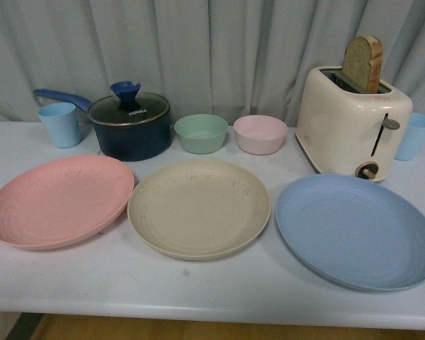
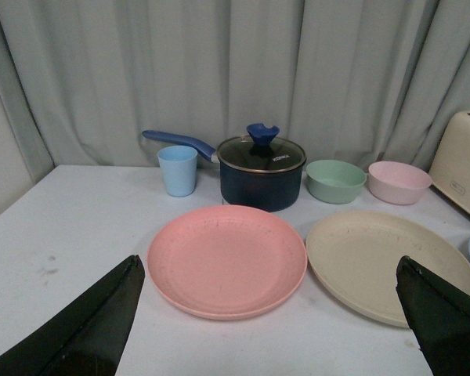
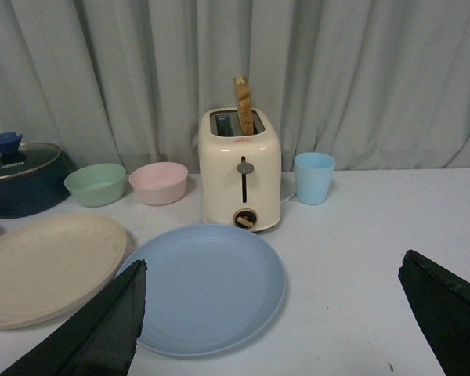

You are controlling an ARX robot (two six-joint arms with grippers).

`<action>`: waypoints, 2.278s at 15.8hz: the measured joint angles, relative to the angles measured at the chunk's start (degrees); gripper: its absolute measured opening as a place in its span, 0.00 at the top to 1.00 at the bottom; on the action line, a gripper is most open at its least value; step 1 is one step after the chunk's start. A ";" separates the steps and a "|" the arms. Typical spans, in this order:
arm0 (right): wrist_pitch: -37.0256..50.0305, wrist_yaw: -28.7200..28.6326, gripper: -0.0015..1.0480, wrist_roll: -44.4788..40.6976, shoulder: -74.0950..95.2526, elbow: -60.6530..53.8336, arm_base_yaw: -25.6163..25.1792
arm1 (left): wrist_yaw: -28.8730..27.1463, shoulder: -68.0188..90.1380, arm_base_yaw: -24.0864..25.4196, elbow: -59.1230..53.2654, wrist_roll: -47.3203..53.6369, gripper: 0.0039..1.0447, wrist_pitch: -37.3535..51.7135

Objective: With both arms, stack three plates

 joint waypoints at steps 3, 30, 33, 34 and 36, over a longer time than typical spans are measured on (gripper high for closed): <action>0.00 0.00 0.06 0.02 0.00 0.00 0.00 | 0.00 0.00 0.00 0.00 0.00 0.06 0.02; 0.00 0.00 0.06 0.02 0.00 0.00 0.00 | 0.00 0.00 0.00 0.00 0.00 0.06 0.02; 0.00 0.00 0.06 0.00 0.00 0.00 0.00 | 0.00 0.00 0.00 0.00 0.00 0.06 0.02; 0.00 0.00 0.06 0.02 0.00 0.00 0.00 | 0.00 0.00 0.00 0.02 0.00 0.06 0.02; 0.00 0.00 0.06 0.00 0.00 0.00 0.00 | 0.00 0.00 0.00 0.02 0.00 0.06 0.02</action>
